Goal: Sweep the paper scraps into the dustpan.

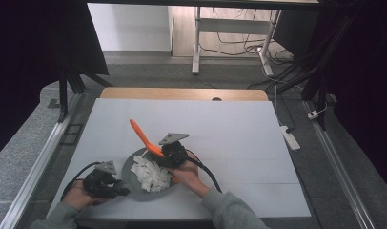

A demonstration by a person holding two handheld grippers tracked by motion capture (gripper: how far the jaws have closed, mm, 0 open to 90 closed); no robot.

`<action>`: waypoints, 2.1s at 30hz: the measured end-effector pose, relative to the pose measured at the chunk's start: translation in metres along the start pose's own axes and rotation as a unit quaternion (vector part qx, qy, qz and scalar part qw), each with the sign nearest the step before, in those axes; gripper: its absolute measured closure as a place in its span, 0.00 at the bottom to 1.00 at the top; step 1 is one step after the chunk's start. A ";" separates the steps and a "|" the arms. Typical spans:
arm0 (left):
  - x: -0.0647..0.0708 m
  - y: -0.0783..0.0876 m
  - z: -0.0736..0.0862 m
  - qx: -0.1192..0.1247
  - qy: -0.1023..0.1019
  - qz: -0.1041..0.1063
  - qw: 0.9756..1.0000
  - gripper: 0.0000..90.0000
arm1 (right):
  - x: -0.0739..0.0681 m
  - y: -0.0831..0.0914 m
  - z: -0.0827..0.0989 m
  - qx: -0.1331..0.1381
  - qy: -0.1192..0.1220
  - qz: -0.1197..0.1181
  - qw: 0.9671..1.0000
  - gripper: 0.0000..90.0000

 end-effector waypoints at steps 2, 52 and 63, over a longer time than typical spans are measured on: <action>0.000 0.000 0.000 0.001 0.001 -0.001 1.000 0.68 | 0.001 0.007 -0.004 0.014 0.002 0.004 1.000 0.78; -0.014 0.014 -0.004 0.081 0.078 -0.068 0.991 0.68 | 0.048 0.110 -0.004 0.099 -0.029 0.069 0.992 0.78; -0.014 0.018 -0.006 0.103 0.113 -0.085 0.985 0.68 | 0.057 0.133 0.011 0.100 -0.040 0.068 0.992 0.78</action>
Point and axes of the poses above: each handheld gripper's, and its own axes: y roughly backward along the jaws, z roughly out of its underside, x roughly to its right, the point moved 4 cm from there along -y, roughly forward along the jaws, and after that the axes turned 9 degrees about -z, right-handed, at the moved point
